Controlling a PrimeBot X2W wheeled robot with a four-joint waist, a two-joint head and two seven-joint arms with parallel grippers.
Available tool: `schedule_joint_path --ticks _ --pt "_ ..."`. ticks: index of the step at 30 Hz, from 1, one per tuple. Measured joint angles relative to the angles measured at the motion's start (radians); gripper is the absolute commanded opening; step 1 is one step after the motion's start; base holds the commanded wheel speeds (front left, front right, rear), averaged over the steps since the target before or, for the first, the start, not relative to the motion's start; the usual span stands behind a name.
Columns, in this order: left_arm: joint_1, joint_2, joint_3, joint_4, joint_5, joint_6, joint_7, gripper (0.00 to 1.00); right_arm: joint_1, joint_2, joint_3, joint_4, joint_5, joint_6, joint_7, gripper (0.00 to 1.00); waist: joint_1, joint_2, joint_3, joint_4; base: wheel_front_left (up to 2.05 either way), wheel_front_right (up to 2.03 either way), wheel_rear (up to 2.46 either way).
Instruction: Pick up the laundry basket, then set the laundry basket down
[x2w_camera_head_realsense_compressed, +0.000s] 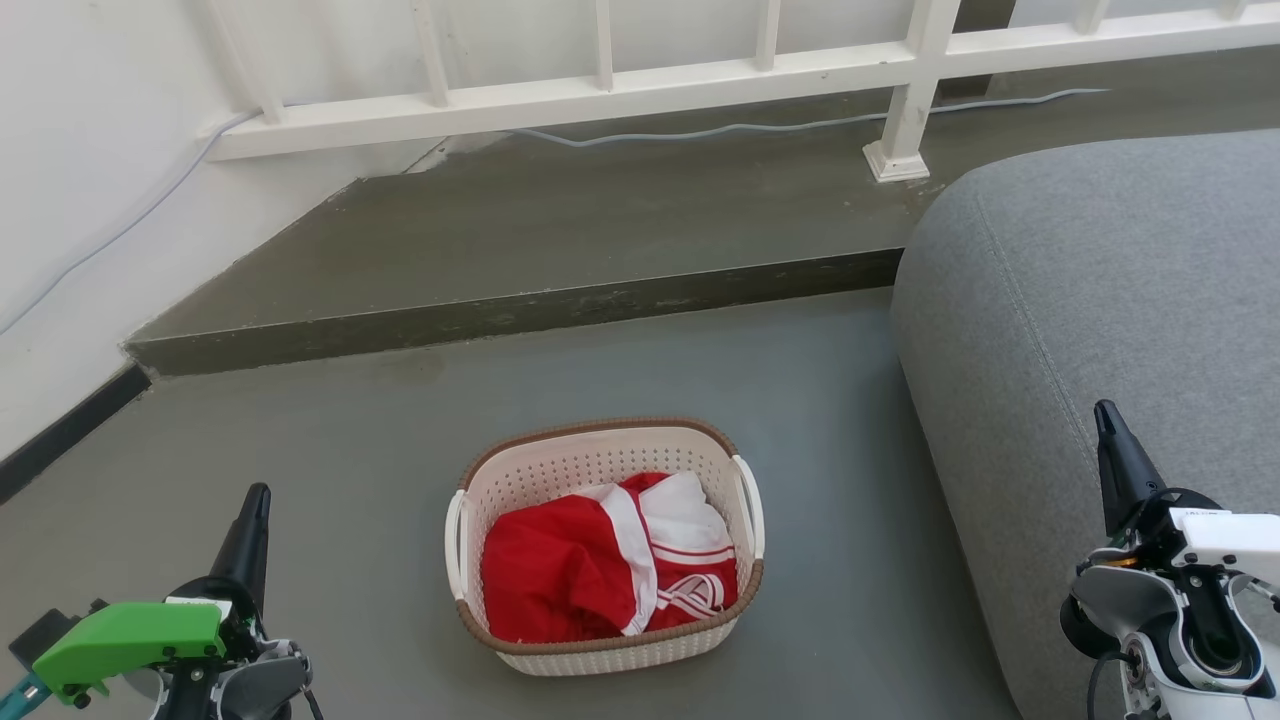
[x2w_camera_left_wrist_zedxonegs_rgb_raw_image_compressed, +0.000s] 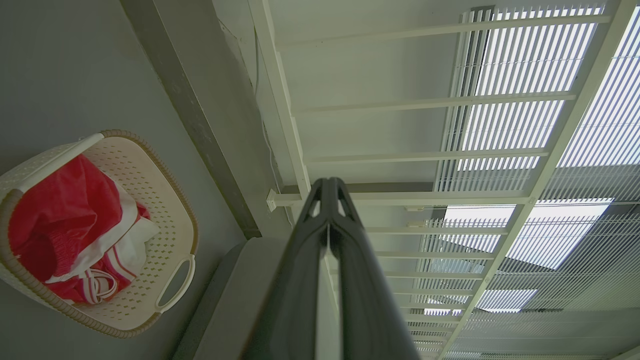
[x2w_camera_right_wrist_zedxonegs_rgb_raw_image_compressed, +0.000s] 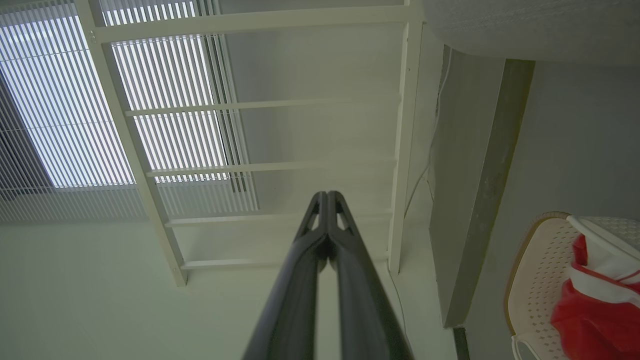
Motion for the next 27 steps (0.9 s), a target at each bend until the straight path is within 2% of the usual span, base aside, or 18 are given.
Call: schedule_joint_path --ticks 27 --pt "0.0 0.0 0.0 0.0 0.0 0.0 0.0 0.0 0.0 0.0 0.0 0.0 0.0 0.0 0.0 0.0 0.0 0.0 0.0 0.0 0.0 0.0 0.0"
